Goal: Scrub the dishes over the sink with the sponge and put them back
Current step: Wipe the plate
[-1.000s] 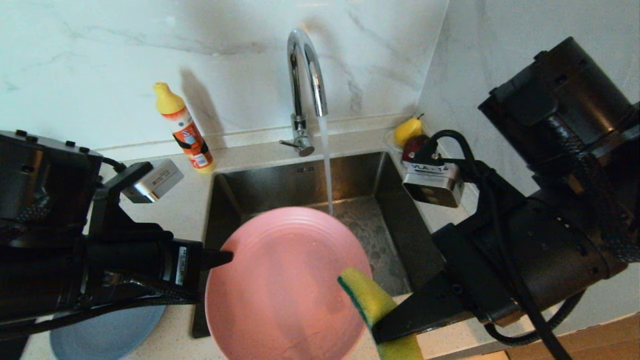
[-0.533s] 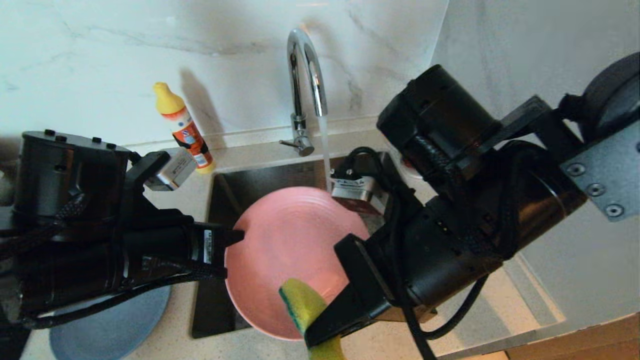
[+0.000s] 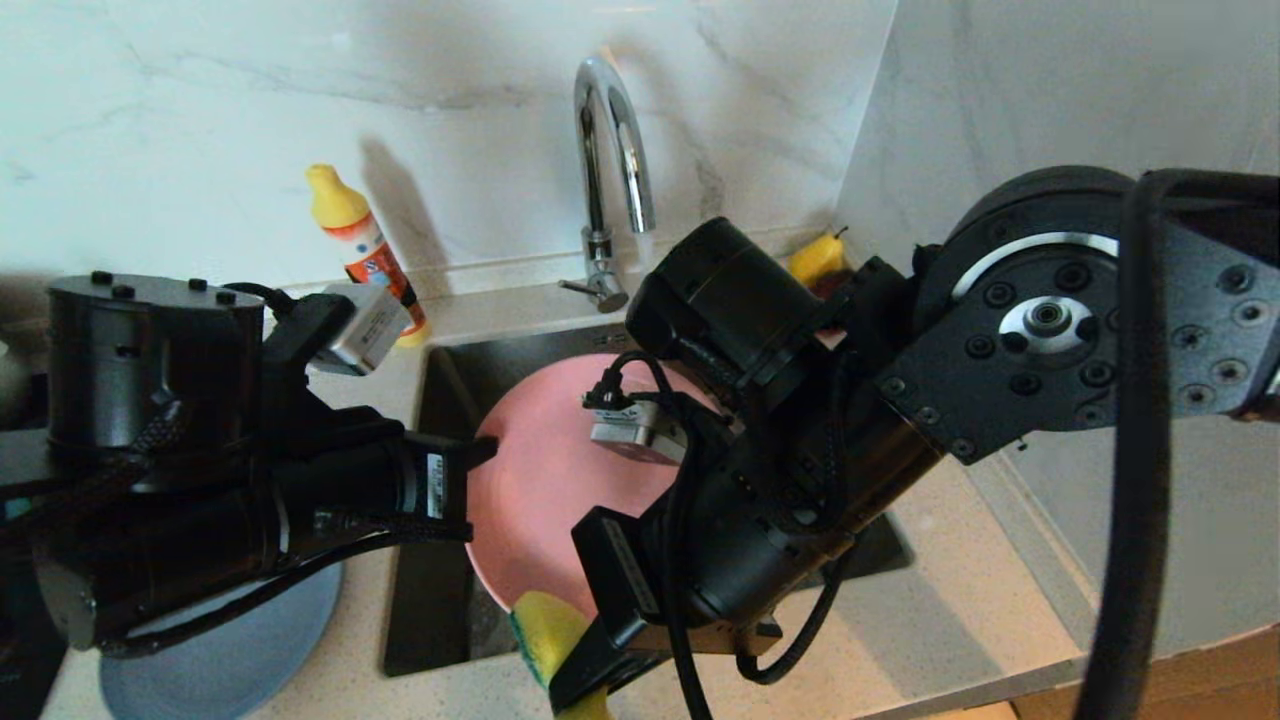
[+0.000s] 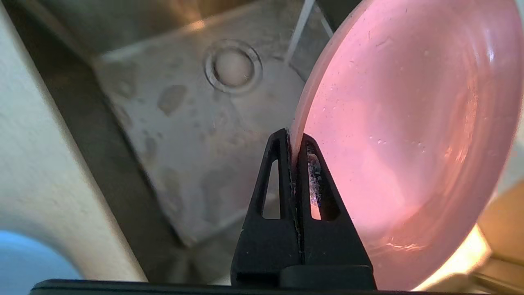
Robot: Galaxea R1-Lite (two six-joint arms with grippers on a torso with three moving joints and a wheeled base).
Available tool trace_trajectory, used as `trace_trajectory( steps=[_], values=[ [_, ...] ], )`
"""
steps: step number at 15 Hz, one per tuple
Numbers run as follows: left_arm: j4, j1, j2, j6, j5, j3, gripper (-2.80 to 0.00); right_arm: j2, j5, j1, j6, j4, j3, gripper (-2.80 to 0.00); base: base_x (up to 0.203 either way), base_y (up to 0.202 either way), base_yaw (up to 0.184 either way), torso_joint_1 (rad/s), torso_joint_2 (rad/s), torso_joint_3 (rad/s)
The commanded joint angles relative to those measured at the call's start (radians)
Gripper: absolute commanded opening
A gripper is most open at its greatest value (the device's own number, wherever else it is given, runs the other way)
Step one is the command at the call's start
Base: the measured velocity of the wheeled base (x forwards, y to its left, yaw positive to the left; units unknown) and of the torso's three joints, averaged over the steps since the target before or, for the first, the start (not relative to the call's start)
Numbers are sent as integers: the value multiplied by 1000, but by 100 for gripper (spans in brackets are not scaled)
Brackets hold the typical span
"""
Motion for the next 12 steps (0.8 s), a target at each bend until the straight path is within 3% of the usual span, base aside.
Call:
trace_trajectory(
  steps=[1, 4, 6, 12],
  values=[
    [-96, -1, 6, 40, 5, 43, -280, 14, 2, 1, 5, 7, -3, -280, 0, 0, 0, 0, 0, 0],
    [-172, -1, 17, 109, 8, 84, -280, 6, 1, 3, 6, 18, 0, -280, 0, 0, 0, 0, 0, 0],
    [-187, -1, 33, 116, 39, 84, -280, -1, -8, 23, 7, 35, -2, -280, 0, 0, 0, 0, 0, 0],
    [-186, -1, 37, 104, 58, 84, -280, -65, -210, 33, 10, 48, 0, -280, 0, 0, 0, 0, 0, 0]
  ],
)
